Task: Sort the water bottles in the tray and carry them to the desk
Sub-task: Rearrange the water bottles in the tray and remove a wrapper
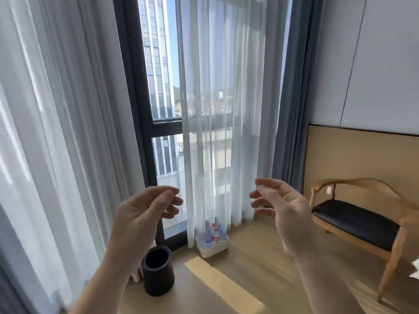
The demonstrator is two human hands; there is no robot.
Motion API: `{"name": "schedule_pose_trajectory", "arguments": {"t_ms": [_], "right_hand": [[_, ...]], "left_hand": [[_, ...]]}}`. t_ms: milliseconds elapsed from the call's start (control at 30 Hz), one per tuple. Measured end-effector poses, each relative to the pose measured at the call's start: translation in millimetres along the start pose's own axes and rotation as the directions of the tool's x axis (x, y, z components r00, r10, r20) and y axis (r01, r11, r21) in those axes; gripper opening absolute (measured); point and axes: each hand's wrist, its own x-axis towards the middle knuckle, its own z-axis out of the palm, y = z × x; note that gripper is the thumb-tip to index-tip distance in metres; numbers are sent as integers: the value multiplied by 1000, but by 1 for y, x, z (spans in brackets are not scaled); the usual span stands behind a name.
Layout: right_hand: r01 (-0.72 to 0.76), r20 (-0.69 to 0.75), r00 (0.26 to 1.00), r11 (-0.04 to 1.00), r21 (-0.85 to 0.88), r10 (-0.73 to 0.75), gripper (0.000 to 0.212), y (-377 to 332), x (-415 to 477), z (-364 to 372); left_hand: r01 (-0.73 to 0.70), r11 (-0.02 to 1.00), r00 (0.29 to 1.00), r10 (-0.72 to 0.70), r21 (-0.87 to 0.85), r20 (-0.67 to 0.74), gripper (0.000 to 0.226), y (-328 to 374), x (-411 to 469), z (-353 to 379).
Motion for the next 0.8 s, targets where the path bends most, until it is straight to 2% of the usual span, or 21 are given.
{"name": "schedule_pose_trajectory", "arguments": {"t_ms": [200,367,467,633,800], "right_hand": [[-29,84,996,998,51,24,18,71,128,16],[-23,123,992,999,48,17,19,103,235,18],[-45,145,989,998,46,38,20,127,283,17],[-89,128,988,996,32,84,20,171,346,16],[-89,79,993,996,-20,90,18,211,411,22]], "left_hand": [[-21,997,997,27,81,-78,18,-59,101,37],[-63,993,990,75,101,-120,17,-94,186,79],[-34,997,989,44,72,-140,17,-126,224,99],[12,1000,989,-9,18,-145,18,-183,289,124],[24,999,995,-27,-29,-93,19,-245,365,146]]}}
